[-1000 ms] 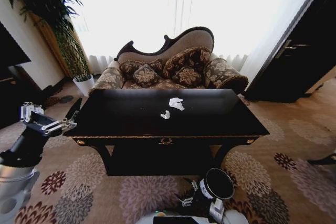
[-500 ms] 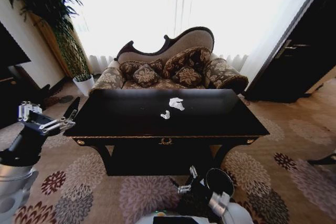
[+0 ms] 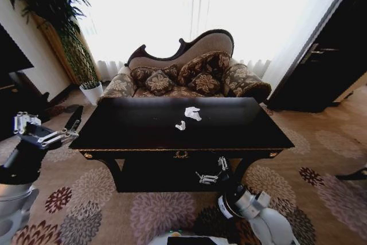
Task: Move to the front of the table and place the trash on the table into the trash bin.
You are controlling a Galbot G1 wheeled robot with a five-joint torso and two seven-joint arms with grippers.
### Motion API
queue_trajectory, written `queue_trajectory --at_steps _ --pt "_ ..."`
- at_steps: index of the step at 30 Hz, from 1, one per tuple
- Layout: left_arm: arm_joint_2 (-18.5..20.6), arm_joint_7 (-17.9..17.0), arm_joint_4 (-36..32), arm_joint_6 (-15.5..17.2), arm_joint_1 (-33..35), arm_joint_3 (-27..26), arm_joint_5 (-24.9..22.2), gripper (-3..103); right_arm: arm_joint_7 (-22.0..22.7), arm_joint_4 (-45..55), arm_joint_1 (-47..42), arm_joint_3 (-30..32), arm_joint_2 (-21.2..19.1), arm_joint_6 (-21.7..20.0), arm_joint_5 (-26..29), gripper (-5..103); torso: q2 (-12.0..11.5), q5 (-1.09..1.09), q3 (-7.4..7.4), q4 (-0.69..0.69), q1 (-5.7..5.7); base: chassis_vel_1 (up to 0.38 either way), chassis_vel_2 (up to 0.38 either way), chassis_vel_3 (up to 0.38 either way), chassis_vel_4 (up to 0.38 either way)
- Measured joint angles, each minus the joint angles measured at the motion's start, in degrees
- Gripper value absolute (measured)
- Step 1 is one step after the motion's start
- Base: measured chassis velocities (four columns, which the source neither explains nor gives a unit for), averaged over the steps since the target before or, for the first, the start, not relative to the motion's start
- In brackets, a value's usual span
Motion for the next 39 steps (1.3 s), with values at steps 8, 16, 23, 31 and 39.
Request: queue_trajectory --at_steps 8,16,23,31,39 --pt "-1.08 0.01 -0.47 0.22 0.19 1.40 1.19 100 9.80 3.93 2.39 -1.07 -1.49 -4.71 1.02 100 0.00 0.00 0.00 0.00 0.00 0.000 0.000 0.000 0.000" --pt "2.31 -0.52 -0.16 2.94 -1.15 -0.27 -3.75 100 27.54 6.26 8.77 -1.96 -14.55 -13.93 7.59 100 0.00 0.02 0.00 -0.01 0.00 0.000 0.000 0.000 0.000" --pt "3.14 -2.16 0.16 4.78 -2.15 -0.76 -4.53 100 35.49 4.10 14.43 -3.93 -22.71 -18.09 13.34 100 0.00 0.01 0.01 0.00 0.00 0.000 0.000 0.000 0.000" --pt "-0.05 -2.32 -3.41 6.20 -1.01 1.88 -1.86 100 37.68 -2.24 30.57 -11.84 -29.21 -21.87 17.01 100 0.00 0.02 0.01 0.00 0.00 0.000 0.000 0.000 0.000" --pt "-0.79 -2.39 -2.66 6.60 -0.77 1.58 -0.06 100 38.46 -14.48 53.25 -30.82 -32.89 -23.30 18.84 100 0.00 0.00 0.01 0.00 0.01 0.000 0.000 0.000 0.000"
